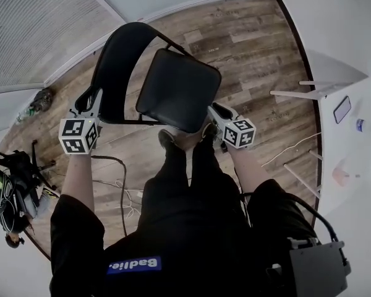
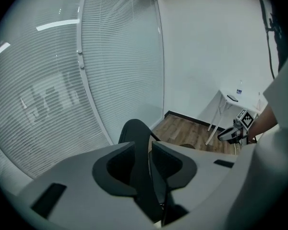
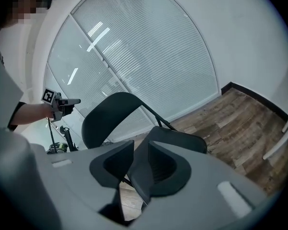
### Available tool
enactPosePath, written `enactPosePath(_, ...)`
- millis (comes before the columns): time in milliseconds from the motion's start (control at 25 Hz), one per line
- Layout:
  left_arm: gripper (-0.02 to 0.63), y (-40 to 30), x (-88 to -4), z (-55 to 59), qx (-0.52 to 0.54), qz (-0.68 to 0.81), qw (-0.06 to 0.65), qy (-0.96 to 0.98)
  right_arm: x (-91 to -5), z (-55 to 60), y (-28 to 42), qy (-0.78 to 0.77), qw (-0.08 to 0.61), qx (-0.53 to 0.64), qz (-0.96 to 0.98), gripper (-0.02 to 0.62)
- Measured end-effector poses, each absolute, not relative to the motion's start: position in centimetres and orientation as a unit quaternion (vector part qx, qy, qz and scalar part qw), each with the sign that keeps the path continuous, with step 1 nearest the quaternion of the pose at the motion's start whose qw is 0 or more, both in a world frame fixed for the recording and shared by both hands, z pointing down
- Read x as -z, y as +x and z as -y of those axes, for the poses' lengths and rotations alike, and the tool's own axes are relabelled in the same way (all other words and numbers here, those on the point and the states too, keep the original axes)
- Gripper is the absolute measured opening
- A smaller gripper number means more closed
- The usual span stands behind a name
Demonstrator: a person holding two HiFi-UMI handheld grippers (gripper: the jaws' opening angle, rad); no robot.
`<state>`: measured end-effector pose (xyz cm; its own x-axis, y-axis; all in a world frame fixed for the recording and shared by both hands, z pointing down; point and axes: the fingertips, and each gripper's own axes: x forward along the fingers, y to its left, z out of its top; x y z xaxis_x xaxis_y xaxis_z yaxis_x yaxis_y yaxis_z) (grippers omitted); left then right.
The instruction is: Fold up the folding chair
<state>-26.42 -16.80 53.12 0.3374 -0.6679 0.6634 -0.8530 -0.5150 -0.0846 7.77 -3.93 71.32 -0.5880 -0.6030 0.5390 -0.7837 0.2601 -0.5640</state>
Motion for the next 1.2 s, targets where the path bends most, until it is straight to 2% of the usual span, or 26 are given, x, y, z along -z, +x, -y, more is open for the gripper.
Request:
enactPosePath(560,0.214,-30.9,-59.0,19.6,-0.382,0.478,0.167,0.773,-79.7,3.2,9.1,0.437,0.148,-0.446,0.766,0.159)
enactPosePath(1200,0.275,-32.4,-64.3,20.8,-0.399,0.473,0.200,0.759,-91.4,0.9,10.0,0.404,0.155,-0.538,0.723,0.309)
